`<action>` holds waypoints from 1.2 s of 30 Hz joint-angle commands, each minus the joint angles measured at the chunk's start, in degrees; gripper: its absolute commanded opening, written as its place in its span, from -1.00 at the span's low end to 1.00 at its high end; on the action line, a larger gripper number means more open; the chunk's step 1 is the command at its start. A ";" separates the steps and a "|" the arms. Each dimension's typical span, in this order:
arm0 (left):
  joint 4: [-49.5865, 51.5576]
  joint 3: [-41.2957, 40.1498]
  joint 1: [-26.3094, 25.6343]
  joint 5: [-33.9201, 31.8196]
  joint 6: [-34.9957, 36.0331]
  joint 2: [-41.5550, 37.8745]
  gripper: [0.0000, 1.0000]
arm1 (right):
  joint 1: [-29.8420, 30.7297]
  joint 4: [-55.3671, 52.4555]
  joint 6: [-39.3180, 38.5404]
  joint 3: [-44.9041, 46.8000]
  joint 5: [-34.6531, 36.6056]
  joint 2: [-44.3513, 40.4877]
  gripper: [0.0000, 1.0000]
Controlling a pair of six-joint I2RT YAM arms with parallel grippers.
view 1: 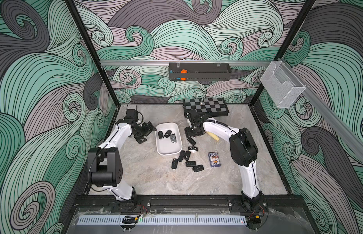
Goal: Place the car key into the storage box
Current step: Adjust the storage box at the center of the board, then pick up the car key from the center of the board.
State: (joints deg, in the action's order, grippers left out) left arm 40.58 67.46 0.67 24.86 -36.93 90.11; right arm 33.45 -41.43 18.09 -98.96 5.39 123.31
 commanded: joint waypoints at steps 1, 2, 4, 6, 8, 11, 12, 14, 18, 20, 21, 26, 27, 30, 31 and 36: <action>4.74 -3.19 0.04 -2.07 1.99 -4.76 0.89 | -0.45 -1.07 -1.70 -3.94 1.87 2.87 0.41; 5.11 -4.44 0.03 -2.23 1.97 -6.36 0.89 | -0.41 -1.44 -2.28 -5.19 2.57 3.92 0.39; 5.89 -6.57 0.03 -2.49 1.86 -9.08 0.89 | -0.50 -1.88 -3.26 -6.91 3.99 5.45 0.36; 6.40 -8.55 0.04 -2.76 1.77 -12.28 0.89 | -0.53 -1.91 -4.28 -8.09 5.53 6.57 0.36; 6.84 -10.06 0.08 -3.03 1.63 -14.17 0.89 | -0.49 -2.09 -5.47 -9.10 6.72 7.59 0.35; 7.56 -11.53 0.03 -3.59 1.61 -16.06 0.89 | -0.55 -2.59 -7.25 -10.11 8.54 8.74 0.29; 7.83 -11.85 0.04 -3.75 1.68 -16.47 0.89 | -0.65 -2.67 -7.64 -10.07 9.23 8.95 0.29; 8.20 -12.33 0.03 -3.77 1.76 -17.14 0.89 | -0.73 -2.65 -8.39 -9.86 9.41 9.32 0.28; 8.83 -12.62 0.04 -3.82 2.03 -17.64 0.89 | -0.76 -2.61 -8.86 -8.86 9.17 9.42 0.21; 8.92 -12.55 0.03 -3.86 2.12 -17.68 0.89 | -0.95 -2.61 -8.77 -7.96 9.00 9.34 0.17; 8.99 -12.53 0.03 -3.88 2.12 -17.73 0.89 | -0.98 -2.63 -8.79 -7.55 8.88 9.24 0.16; 8.91 -12.43 0.04 -3.87 2.12 -17.80 0.89 | -1.22 -2.67 -8.73 -5.01 8.68 9.14 0.10; 8.91 -12.44 0.04 -3.78 2.12 -17.82 0.89 | -1.33 -2.66 -8.67 -4.68 8.51 9.08 0.09; 8.98 -12.35 0.03 -3.80 2.04 -17.71 0.89 | -1.68 -2.63 -8.18 -3.58 7.59 8.97 0.03; 9.06 -12.35 0.04 -3.78 1.99 -17.77 0.89 | -1.73 -2.63 -8.16 -3.28 7.28 8.91 -0.02; 9.41 -12.56 0.04 -4.03 1.86 -18.36 0.89 | -1.77 -2.64 -8.07 -2.52 6.84 8.88 -0.22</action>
State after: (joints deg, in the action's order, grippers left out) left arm 48.29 54.83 0.64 21.61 -35.97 73.49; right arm 32.14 -41.43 9.87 -103.35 12.73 131.46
